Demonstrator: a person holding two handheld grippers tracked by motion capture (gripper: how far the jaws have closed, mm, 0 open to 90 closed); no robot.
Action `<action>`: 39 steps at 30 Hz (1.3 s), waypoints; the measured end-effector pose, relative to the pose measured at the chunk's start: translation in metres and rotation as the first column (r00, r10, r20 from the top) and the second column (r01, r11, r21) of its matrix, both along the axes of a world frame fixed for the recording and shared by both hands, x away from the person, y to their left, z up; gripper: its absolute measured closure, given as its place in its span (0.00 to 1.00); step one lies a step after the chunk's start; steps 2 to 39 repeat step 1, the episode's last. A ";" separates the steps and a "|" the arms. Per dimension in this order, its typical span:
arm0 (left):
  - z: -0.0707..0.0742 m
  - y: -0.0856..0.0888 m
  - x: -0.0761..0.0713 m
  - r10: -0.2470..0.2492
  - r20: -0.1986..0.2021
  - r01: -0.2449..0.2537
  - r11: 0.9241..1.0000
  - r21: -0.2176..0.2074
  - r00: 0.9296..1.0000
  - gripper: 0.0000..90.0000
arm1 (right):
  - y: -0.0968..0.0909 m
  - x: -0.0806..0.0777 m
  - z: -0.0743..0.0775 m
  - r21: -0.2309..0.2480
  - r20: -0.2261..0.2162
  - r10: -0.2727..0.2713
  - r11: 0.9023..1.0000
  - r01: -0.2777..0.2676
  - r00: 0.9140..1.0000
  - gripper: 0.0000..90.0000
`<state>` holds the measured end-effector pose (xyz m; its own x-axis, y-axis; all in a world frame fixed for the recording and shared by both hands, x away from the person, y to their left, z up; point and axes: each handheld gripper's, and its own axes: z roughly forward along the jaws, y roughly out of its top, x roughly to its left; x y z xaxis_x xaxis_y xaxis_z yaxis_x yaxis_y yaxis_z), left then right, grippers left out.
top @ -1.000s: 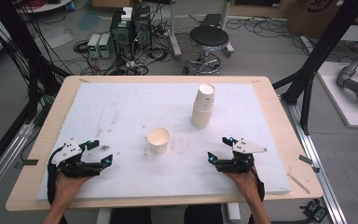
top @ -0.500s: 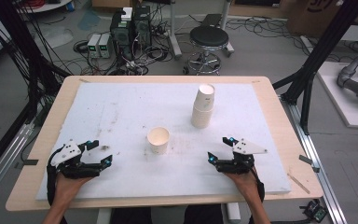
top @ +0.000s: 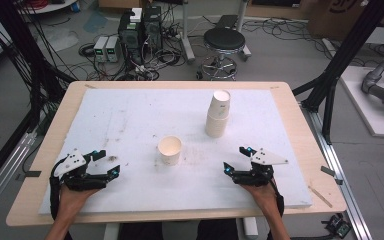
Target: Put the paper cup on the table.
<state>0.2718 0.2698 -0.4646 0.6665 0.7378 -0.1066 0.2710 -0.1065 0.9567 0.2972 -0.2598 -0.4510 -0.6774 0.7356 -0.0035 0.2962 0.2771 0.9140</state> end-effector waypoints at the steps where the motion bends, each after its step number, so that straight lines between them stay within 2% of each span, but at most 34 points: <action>1: 0.000 0.000 0.000 0.001 0.004 -0.001 1.000 0.002 1.000 0.19 | 0.000 0.000 0.000 0.000 0.000 -0.001 1.000 0.001 1.000 0.18; 39: 0.000 0.000 0.000 0.001 0.004 -0.001 1.000 0.002 1.000 0.19 | 0.000 0.000 0.000 0.000 0.000 -0.001 1.000 0.001 1.000 0.18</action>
